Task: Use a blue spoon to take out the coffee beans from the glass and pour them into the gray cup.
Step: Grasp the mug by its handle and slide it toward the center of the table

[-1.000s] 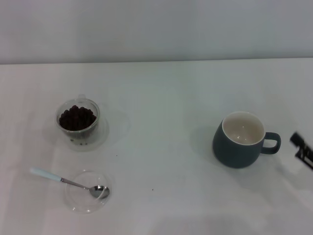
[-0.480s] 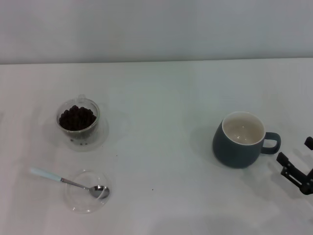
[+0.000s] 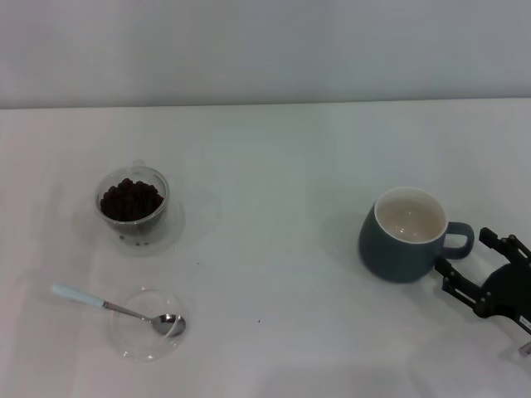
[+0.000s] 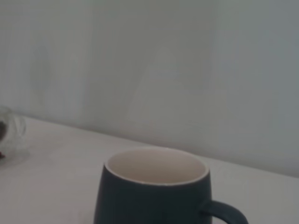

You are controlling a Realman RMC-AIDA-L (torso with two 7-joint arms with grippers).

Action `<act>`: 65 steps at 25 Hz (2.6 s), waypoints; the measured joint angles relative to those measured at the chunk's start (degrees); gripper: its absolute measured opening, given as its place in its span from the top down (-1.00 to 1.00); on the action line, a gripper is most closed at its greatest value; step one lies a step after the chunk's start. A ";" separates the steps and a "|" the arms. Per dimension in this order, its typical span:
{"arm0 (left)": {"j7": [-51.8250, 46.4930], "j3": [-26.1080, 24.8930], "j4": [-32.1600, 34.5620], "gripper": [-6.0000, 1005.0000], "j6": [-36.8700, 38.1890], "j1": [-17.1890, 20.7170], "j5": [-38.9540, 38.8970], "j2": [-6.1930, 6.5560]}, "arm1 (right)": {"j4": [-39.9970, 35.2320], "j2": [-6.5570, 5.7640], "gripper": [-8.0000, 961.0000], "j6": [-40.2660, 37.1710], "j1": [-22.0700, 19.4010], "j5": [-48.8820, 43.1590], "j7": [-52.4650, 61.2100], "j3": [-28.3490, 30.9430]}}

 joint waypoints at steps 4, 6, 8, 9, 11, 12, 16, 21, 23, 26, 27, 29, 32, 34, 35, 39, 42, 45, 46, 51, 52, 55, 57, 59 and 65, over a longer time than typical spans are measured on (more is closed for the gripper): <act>0.00 -0.15 0.00 -0.74 0.00 0.04 -0.09 -0.01 | -0.63 0.01 -0.81 1.49 0.09 0.32 0.00 0.26; 0.00 -0.32 0.00 -0.74 0.00 0.04 -0.25 0.04 | -0.75 0.01 -0.81 1.53 0.14 0.65 -0.03 0.49; 0.00 -0.42 0.00 -0.74 0.00 0.04 -0.29 0.05 | -0.88 0.00 -0.81 1.55 0.18 1.43 -0.24 0.55; 0.00 -0.44 0.07 -0.74 0.00 0.04 -0.29 0.06 | -0.89 -0.01 -0.81 1.55 0.23 1.87 -0.41 0.55; 0.00 -0.45 0.32 -0.74 0.00 0.00 -0.29 0.07 | -0.89 -0.03 -0.81 1.56 0.39 2.51 -0.68 0.55; 0.00 -0.45 0.45 -0.74 0.00 -0.02 -0.29 0.06 | -0.84 -0.06 -0.81 1.58 0.55 2.58 -0.76 0.55; -0.01 -0.45 0.61 -0.74 0.05 -0.02 -0.29 0.02 | -0.50 -0.21 -0.81 1.88 1.21 3.02 -0.81 0.61; -0.18 -0.43 0.67 -0.74 0.50 0.05 -0.29 -0.02 | -0.83 -0.26 -0.81 3.31 1.69 3.58 -0.83 0.61; -0.42 -0.43 0.71 -0.74 0.57 -0.06 -0.29 0.06 | -0.89 -0.26 -0.81 4.19 1.85 3.95 -0.97 0.61; -0.71 -0.43 0.78 -0.74 0.68 -0.38 -0.29 0.09 | -0.93 -0.22 -0.76 4.66 1.94 4.10 -1.21 0.53; -0.72 -0.43 0.79 -0.74 0.69 -0.44 -0.29 0.09 | -0.96 -0.20 -0.74 4.77 1.96 4.10 -1.21 0.48; -0.73 -0.43 0.79 -0.74 0.70 -0.54 -0.29 0.09 | -1.00 -0.14 -0.69 5.17 2.00 4.14 -1.09 0.46; -0.74 -0.43 0.85 -0.74 0.71 -0.66 -0.28 0.08 | -1.03 -0.10 -0.58 5.61 2.00 4.57 -0.91 0.35; -0.75 -0.43 0.87 -0.74 0.56 -0.77 -0.28 0.12 | -1.03 -0.09 -0.50 5.67 2.00 4.71 -0.88 0.16; -0.75 -0.43 0.87 -0.74 0.50 -0.81 -0.28 0.14 | -1.03 -0.08 -0.46 5.67 2.00 4.72 -0.86 0.13; -0.77 -0.43 0.88 -0.74 0.40 -0.85 -0.28 0.16 | -1.04 -0.08 -0.29 5.62 1.98 4.72 0.07 0.07; -0.79 -0.43 0.88 -0.74 0.18 -0.81 -0.28 0.16 | -1.31 -0.08 -0.06 5.46 1.97 4.65 0.64 -0.03; -0.88 -0.45 0.88 -0.74 0.20 -0.60 -0.28 0.16 | -1.91 -0.08 0.28 5.45 2.02 4.51 1.33 -0.87; -0.94 -0.47 0.88 -0.74 0.20 -0.54 -0.28 0.16 | -2.10 -0.08 0.33 5.46 2.07 4.51 1.62 -1.27; -1.22 -0.55 0.88 -0.74 0.20 -0.15 -0.30 0.07 | -3.33 -0.08 0.48 5.53 2.21 4.65 2.23 -2.97; -1.31 -0.56 0.88 -0.74 0.21 -0.12 -0.31 0.07 | -3.45 -0.08 0.49 5.53 2.24 4.66 2.23 -3.01; -1.93 -0.61 0.88 -0.74 0.21 -0.02 -0.36 0.07 | -4.13 -0.08 0.52 5.61 2.32 4.51 2.25 -3.40; -2.17 -0.58 0.88 -0.74 0.17 0.21 -0.37 0.07 | -4.64 -0.09 0.54 5.80 2.49 4.47 2.25 -4.11; -2.20 -0.54 0.88 -0.74 0.20 0.43 -0.39 0.07 | -4.82 -0.14 0.56 5.93 2.74 4.45 2.26 -4.58; -2.20 -0.51 0.88 -0.74 0.46 0.60 -0.43 0.07 | -5.35 -0.11 0.58 5.84 2.95 4.55 2.90 -6.40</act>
